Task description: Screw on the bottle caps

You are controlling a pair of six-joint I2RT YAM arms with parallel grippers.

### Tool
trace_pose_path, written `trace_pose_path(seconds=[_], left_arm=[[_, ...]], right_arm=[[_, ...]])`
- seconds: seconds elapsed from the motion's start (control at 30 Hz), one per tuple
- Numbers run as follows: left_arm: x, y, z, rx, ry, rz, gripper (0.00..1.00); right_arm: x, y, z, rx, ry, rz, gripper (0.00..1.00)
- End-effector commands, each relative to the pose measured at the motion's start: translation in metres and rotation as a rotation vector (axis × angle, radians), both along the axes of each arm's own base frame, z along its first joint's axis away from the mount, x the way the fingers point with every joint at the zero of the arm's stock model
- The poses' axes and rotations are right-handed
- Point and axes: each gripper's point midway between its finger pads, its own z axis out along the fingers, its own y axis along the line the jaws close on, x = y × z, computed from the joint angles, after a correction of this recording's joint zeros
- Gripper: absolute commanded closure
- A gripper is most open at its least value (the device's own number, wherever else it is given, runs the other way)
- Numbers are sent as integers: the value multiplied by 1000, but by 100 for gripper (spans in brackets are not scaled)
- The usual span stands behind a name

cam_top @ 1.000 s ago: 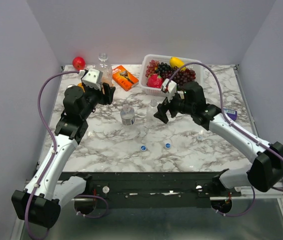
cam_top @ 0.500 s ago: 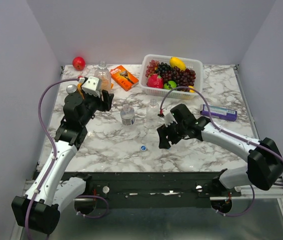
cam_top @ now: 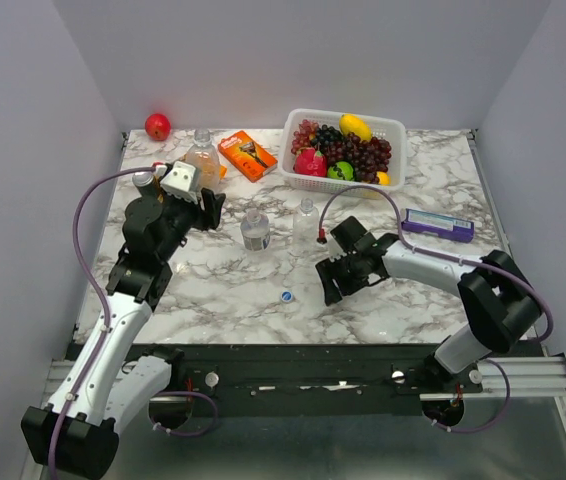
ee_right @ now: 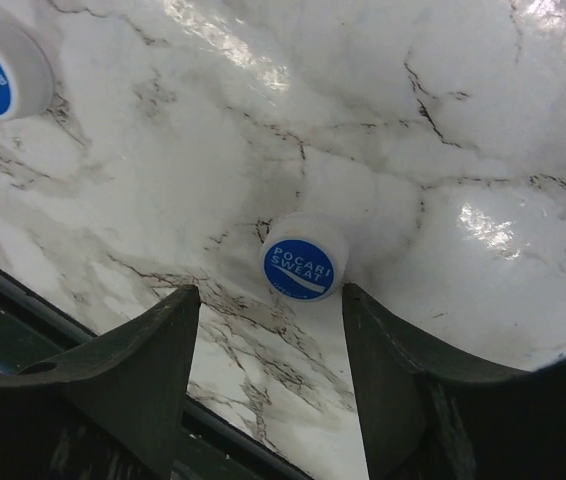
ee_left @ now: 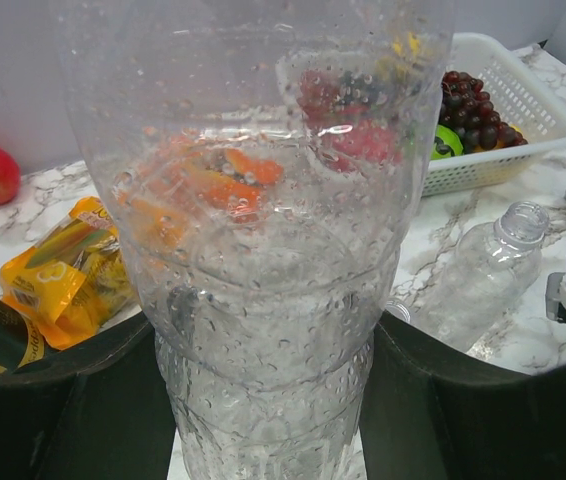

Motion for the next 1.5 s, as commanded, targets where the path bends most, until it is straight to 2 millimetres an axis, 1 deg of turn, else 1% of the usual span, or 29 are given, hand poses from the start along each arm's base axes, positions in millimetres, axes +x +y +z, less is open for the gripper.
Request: trace_pose_path(seconds=[0.0,0.2,0.3,0.33,0.5,0.53,0.67,0.8,0.83,0.9,0.93,0.97,1.0,1.03,1.07,1.1,1.13,1.17,1.2,1.23,1.27,1.3,1.33,1.37,1.43,1.47], left_arm=[[-3,8,6,-4,-31,32,100],[-7,11,3,2,-32,47,100],[-8,13,2,1,-28,52,100],[-7,13,1,2,-27,55,100],[-6,14,0,2,-27,61,100],[-6,13,0,2,-28,59,100],[-3,13,1,-2,-27,63,100],[-2,11,-1,-4,-20,54,100],[-2,10,-1,0,-21,47,100],[-5,2,-5,19,-20,-10,100],[-7,-3,-8,21,-17,-41,100],[-9,-7,-6,19,-33,-67,100],[-11,-13,-5,16,-45,-102,100],[-17,-26,-4,1,-47,-186,100],[-19,-33,-6,-12,-37,-219,100],[-21,-40,-3,-28,-39,-257,100],[-25,-49,-2,-46,-29,-308,100],[-25,-58,-6,-46,-11,-345,100],[-24,-63,-2,-46,-12,-362,100],[-24,-67,-1,-44,-8,-377,100],[-23,-74,-4,-40,2,-393,100],[-23,-76,0,-40,-7,-401,100],[-23,-80,0,-37,-10,-410,100],[-22,-81,-1,-34,-11,-404,100],[-23,-87,4,-43,-19,-407,100],[-24,-87,7,-48,-24,-402,100]], right_arm=[[16,1,-2,-43,-35,-42,33],[25,4,-8,-63,-47,-46,34],[25,3,-9,-77,-49,-46,35],[24,0,-11,-91,-51,-49,35],[18,-7,-14,-131,-62,-58,42],[20,-11,-15,-150,-78,-71,45],[20,-13,-16,-158,-87,-86,50],[19,-16,-15,-170,-96,-81,50],[18,-16,-13,-168,-99,-76,50],[18,-17,1,-150,-126,-48,52],[18,-12,13,-116,-140,-30,54],[19,-10,31,-83,-170,-5,55],[19,-7,43,-61,-202,47,56],[23,-3,59,-37,-232,66,57],[19,-7,68,-41,-235,90,59],[20,-7,87,-12,-296,151,61],[18,-6,98,8,-315,177,64],[16,-8,108,17,-336,194,66],[16,-9,122,35,-387,229,67],[15,-10,127,40,-401,245,67],[8,-8,126,62,-396,284,65],[7,-8,125,62,-402,322,62],[7,-9,123,60,-403,316,53],[12,-6,120,69,-424,304,48],[10,-6,99,43,-379,293,40],[14,-4,94,29,-388,285,39]])
